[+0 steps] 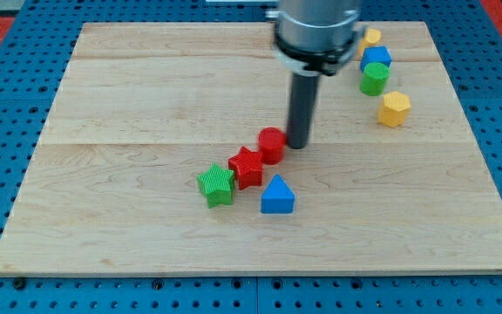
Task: Push the yellow hexagon towards the center
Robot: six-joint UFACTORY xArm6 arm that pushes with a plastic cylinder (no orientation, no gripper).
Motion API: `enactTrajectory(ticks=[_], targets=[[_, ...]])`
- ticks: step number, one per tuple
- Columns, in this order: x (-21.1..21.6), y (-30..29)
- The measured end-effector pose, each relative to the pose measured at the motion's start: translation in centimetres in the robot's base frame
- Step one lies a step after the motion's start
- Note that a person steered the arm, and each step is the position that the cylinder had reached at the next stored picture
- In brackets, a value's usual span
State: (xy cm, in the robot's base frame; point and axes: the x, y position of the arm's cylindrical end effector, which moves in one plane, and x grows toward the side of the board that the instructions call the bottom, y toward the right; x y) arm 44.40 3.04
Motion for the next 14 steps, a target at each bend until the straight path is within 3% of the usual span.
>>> enactTrajectory(ticks=[1,2,3,4,5,6,8,9,11,12,13,14], targets=[[1.4,-4.6],[-0.4,1.1],[-0.4,13.6],[-1.3,21.9],[-4.5,22.1],[-5.4,15.4],[-2.7,1.5],[-3.6,6.3],[-8.0,-1.0],[-7.6,1.8],[-8.5,8.2],[-14.2,4.7]])
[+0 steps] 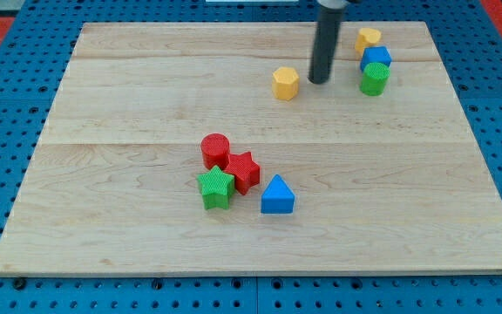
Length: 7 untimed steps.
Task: Push the yellow hexagon towards the center
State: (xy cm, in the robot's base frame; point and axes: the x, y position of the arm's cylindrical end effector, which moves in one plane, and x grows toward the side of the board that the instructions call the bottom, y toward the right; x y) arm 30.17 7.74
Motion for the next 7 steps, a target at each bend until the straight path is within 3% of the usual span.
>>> enactTrajectory(ticks=[1,2,3,4,5,6,7], targets=[[0.3,-4.2],[3.5,-10.3],[4.9,-10.7],[4.1,-10.7],[-0.3,-9.6],[0.5,0.2],[5.9,-1.8]])
